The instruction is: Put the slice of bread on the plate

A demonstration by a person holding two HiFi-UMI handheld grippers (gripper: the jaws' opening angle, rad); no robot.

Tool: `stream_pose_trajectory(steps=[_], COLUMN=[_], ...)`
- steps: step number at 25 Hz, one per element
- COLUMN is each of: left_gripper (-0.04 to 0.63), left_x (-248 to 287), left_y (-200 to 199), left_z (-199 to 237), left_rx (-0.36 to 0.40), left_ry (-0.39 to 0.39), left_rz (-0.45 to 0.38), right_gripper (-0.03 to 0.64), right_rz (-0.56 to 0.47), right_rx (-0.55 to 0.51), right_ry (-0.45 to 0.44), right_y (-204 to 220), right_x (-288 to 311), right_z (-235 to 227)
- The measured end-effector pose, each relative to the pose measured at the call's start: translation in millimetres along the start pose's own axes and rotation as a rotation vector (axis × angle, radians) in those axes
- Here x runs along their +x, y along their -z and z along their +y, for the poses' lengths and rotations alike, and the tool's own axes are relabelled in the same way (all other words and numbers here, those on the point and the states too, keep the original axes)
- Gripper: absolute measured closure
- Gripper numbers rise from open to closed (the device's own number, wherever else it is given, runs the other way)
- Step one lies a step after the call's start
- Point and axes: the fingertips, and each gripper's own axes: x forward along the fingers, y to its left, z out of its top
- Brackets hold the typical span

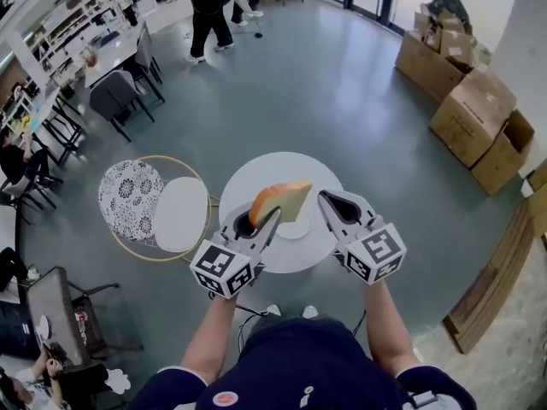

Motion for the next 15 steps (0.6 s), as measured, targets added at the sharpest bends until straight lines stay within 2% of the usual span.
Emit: stream_pose_trajectory(steps=[15], left_gripper=[0.492], left_x=[-12], left_y=[6], left_z=[19], left_rx=[-0.028], left_ry=[0.048], left_rz=[0.021], right_gripper=[0.61], right_rz=[0.026], right_rx=[0.031], right_ry=[0.061], right_y=[9], right_x=[12], right_z=[17])
